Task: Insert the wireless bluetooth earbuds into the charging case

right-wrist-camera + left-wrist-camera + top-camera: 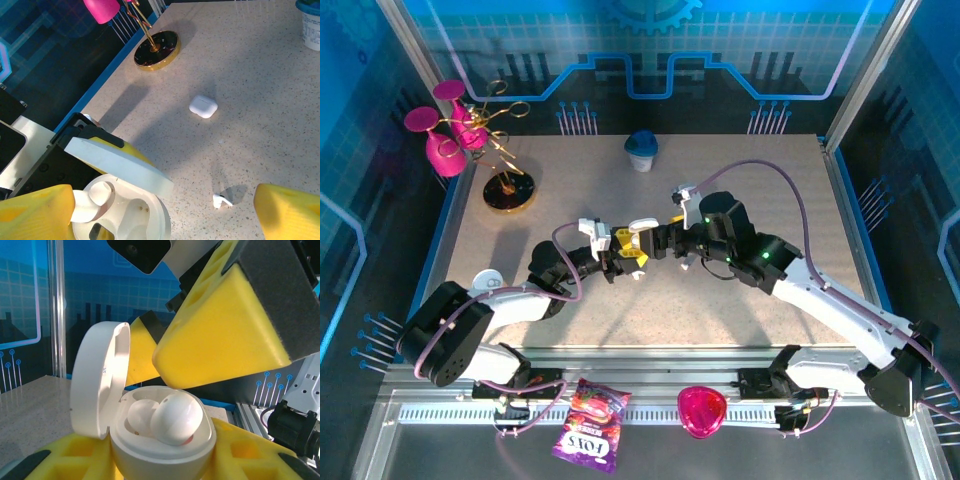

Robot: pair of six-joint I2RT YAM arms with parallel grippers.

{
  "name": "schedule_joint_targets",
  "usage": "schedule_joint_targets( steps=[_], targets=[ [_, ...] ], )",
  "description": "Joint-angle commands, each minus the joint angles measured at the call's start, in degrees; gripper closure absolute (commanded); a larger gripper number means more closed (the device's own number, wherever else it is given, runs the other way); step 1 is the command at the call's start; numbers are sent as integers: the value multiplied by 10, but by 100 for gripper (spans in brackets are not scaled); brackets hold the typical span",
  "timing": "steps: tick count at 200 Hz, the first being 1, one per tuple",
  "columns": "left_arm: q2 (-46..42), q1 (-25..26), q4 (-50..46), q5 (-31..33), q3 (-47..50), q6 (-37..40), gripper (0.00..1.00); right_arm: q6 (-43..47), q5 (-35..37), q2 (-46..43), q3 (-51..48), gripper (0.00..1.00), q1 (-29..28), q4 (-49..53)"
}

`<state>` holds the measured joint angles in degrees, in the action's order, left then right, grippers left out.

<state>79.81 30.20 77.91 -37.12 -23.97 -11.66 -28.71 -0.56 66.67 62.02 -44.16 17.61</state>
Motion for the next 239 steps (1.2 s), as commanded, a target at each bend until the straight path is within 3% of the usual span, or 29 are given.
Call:
schedule_joint_targets(
  steps=[1, 23, 87, 239],
  targets=[
    [-15, 6, 23, -10, -2, 3, 75, -3, -17, -4, 11, 7, 5, -6],
    [-12, 6, 23, -9, -2, 4, 75, 12, -43, -14, 3, 6, -1, -26],
    [-8, 6, 23, -11, -5, 2, 75, 45, -30, -1, 12, 2, -18, 5],
    [-17, 6, 23, -13, 0, 2, 75, 20, 7, 8, 17, 7, 0, 5]
  ],
)
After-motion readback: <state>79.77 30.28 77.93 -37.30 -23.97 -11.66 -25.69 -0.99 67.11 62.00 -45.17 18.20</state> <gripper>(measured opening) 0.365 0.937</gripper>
